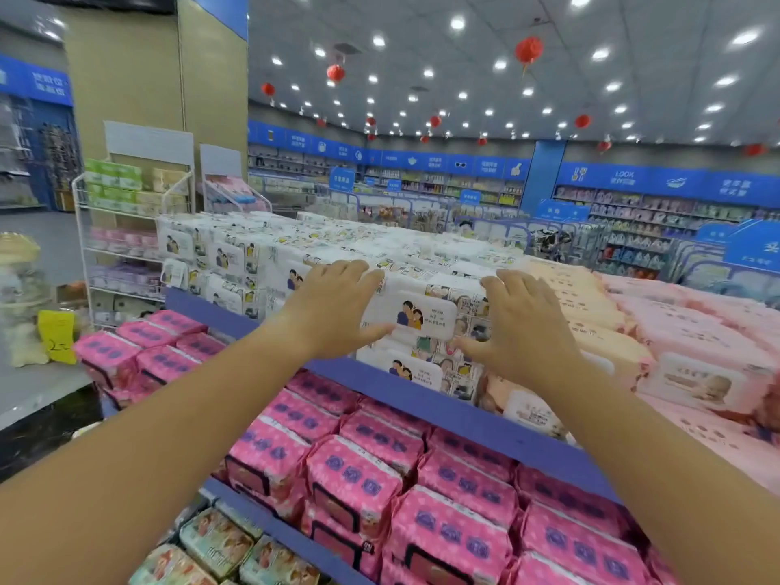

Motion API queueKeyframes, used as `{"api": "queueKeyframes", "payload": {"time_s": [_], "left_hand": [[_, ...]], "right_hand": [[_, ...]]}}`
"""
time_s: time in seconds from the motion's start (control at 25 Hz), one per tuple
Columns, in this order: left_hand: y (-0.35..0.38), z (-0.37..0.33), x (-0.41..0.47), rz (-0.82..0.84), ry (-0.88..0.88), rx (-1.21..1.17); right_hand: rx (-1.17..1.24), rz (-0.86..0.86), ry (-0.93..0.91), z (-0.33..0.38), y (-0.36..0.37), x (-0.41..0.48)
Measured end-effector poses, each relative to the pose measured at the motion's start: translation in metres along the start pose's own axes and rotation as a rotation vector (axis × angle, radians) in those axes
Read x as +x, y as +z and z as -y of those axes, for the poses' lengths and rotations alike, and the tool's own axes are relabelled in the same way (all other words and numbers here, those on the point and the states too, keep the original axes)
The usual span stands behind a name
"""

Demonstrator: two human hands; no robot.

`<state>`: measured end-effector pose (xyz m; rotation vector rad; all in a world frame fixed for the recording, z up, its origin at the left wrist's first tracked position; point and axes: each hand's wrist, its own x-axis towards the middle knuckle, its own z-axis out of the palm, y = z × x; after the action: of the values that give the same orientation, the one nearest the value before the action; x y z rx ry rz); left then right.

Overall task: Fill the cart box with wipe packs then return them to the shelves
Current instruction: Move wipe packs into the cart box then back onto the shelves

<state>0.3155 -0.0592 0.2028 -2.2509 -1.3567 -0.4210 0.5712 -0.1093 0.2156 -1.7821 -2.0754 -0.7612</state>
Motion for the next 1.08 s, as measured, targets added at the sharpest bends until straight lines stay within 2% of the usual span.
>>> {"api": "queueKeyframes", "payload": {"time_s": [0.08,0.16,0.2,0.32,0.52,0.68,0.8,0.92,1.0,1.08], "left_hand": [[-0.017,-0.007,-0.049,0.025,0.048,-0.004],[-0.021,-0.012,-0.116,0.1,0.048,-0.041],[-0.018,-0.015,-0.156,0.142,0.032,-0.064],[0.007,-0.017,-0.29,0.332,-0.041,-0.079],[0.038,-0.005,-0.479,0.718,-0.286,-0.075],[0.085,0.019,-0.603,0.864,-0.492,-0.169],[0.146,0.047,-0.652,0.984,-0.542,-0.247],[0.22,0.081,-0.683,1.116,-0.552,-0.335],[0.272,0.102,-0.705,1.258,-0.578,-0.39],[0.321,0.114,-0.717,1.462,-0.528,-0.423]], "right_hand": [[0.06,-0.096,-0.117,0.021,-0.012,-0.026],[0.221,-0.203,-0.229,0.056,-0.014,-0.057],[0.339,-0.173,-0.271,0.077,-0.01,-0.073],[0.548,-0.004,-0.41,0.157,0.03,-0.135],[0.633,0.344,-0.534,0.288,0.087,-0.249],[0.601,0.687,-0.628,0.387,0.138,-0.333],[0.553,0.893,-0.555,0.458,0.199,-0.39],[0.478,1.09,-0.371,0.512,0.253,-0.437],[0.436,1.183,-0.266,0.535,0.278,-0.462],[0.419,1.23,-0.152,0.552,0.305,-0.479]]}}
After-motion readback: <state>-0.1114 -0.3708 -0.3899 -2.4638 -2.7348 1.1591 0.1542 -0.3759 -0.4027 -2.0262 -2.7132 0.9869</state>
